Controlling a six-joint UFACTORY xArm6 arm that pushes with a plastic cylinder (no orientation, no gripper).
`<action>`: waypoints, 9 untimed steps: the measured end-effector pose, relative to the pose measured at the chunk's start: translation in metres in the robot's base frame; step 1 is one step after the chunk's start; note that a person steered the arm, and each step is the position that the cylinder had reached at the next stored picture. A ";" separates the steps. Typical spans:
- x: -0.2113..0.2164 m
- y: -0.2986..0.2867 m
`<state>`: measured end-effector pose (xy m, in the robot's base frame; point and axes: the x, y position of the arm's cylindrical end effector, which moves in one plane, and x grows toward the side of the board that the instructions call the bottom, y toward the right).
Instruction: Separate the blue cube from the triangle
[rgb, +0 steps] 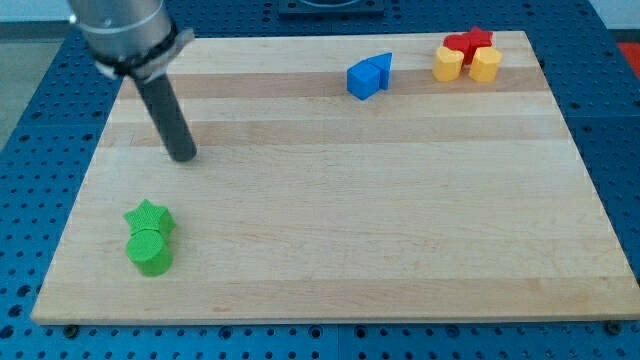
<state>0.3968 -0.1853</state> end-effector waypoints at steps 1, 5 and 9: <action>-0.060 0.025; -0.126 0.207; -0.066 0.280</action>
<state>0.3304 0.0951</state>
